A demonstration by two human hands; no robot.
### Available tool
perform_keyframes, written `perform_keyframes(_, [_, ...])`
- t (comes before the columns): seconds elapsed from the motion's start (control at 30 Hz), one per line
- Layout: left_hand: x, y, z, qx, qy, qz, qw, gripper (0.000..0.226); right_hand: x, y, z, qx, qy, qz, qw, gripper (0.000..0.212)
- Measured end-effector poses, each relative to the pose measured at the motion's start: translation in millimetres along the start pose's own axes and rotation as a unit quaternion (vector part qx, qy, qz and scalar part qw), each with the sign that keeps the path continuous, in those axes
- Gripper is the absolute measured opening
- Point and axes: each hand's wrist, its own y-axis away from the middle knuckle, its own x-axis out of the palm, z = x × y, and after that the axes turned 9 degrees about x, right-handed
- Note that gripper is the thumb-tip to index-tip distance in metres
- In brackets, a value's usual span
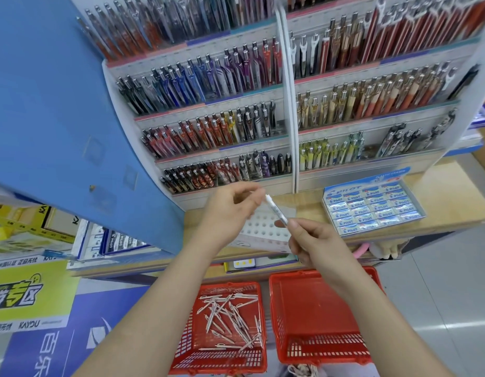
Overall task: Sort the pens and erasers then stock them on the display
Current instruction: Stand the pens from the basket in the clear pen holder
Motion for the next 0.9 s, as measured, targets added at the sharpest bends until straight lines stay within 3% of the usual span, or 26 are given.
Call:
perform_keyframes(0.07, [1.0, 8.5, -9.2, -0.049, 0.113, 0.016, 0.992, 0.012, 1.7, 1.4, 6.0, -0.002, 0.014, 0.023, 1.000, 0.025])
perform_keyframes(0.17, [-4.7, 13.6, -12.1, -0.076, 0.158, 0.001, 0.984, 0.009, 4.8, 0.5, 10.4, 0.013, 0.017, 0.028, 0.999, 0.028])
perform_keyframes(0.27, [-20.4, 15.3, -10.3, -0.057, 0.151, -0.077, 0.984, 0.008, 6.4, -8.6, 5.4, 0.011, 0.012, -0.071, 0.997, 0.020])
perform_keyframes(0.37, [-43.5, 12.6, -0.6, -0.025, 0.066, -0.186, 0.980, 0.012, -1.8, -19.5, -6.2, -0.008, 0.048, -0.189, 0.981, 0.015])
perform_keyframes(0.43, [-53.1, 12.1, 8.6, -0.007, -0.019, -0.209, 0.978, 0.014, -7.9, -24.6, -15.9, -0.008, 0.094, -0.210, 0.973, 0.021])
perform_keyframes(0.57, [-47.2, 14.3, 17.9, 0.004, -0.118, -0.204, 0.972, 0.023, -6.5, -32.1, -34.6, 0.012, 0.159, -0.205, 0.966, 0.032])
perform_keyframes(0.7, [-30.9, 9.7, 26.7, 0.012, -0.132, -0.185, 0.974, 0.005, -5.0, -34.4, -39.9, 0.008, 0.169, -0.211, 0.963, 0.031])
perform_keyframes(0.9, [-16.6, 3.2, 41.6, 0.047, -0.205, -0.153, 0.966, 0.010, -6.0, -32.5, -37.9, 0.002, 0.168, -0.211, 0.963, 0.031])
